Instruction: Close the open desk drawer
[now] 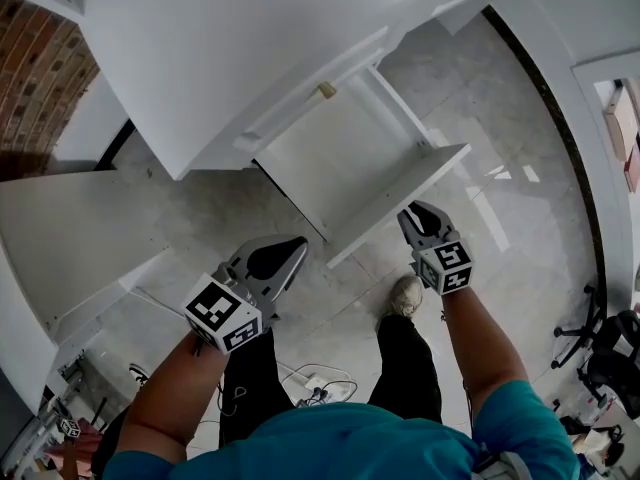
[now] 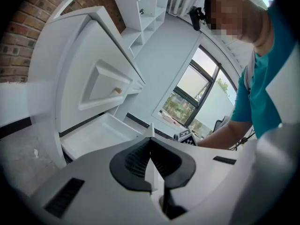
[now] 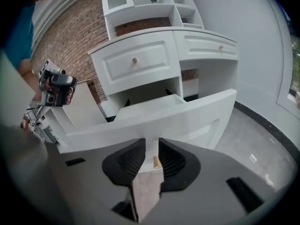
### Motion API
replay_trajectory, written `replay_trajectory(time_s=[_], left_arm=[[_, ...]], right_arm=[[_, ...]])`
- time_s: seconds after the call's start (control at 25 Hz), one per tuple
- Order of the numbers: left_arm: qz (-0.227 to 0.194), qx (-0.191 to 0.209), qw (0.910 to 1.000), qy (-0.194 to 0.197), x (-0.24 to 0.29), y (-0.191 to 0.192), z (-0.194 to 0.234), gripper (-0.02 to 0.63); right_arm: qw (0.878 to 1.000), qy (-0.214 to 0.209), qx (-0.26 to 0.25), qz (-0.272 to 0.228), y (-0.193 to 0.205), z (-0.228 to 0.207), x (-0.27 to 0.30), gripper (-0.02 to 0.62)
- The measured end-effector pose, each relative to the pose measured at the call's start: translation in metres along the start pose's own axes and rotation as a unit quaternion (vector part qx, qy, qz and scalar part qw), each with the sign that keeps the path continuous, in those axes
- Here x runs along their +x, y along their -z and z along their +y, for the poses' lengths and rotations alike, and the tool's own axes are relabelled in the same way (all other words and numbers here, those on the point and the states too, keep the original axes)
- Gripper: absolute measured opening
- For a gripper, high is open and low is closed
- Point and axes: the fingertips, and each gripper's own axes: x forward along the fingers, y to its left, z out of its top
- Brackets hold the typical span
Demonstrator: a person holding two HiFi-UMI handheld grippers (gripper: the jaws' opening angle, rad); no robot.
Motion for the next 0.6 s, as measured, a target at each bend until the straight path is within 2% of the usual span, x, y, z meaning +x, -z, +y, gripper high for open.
replay_trajectory(time_s=[0.36, 0.6], left_arm=[[-0.010, -0.008, 0.9999, -0.007, -0.016, -0.003, 0.015, 0.012], [-0.027, -0.023, 0.9992, -0.018, -0.029, -0.008, 0.034, 0.012]], right_arm=[[1.000, -0.006, -0.026, 0.002, -0.026, 0.010, 0.029, 0.057], [0.999, -0.008, -0.037, -0.003, -0.047, 0.014, 0.053, 0.055]])
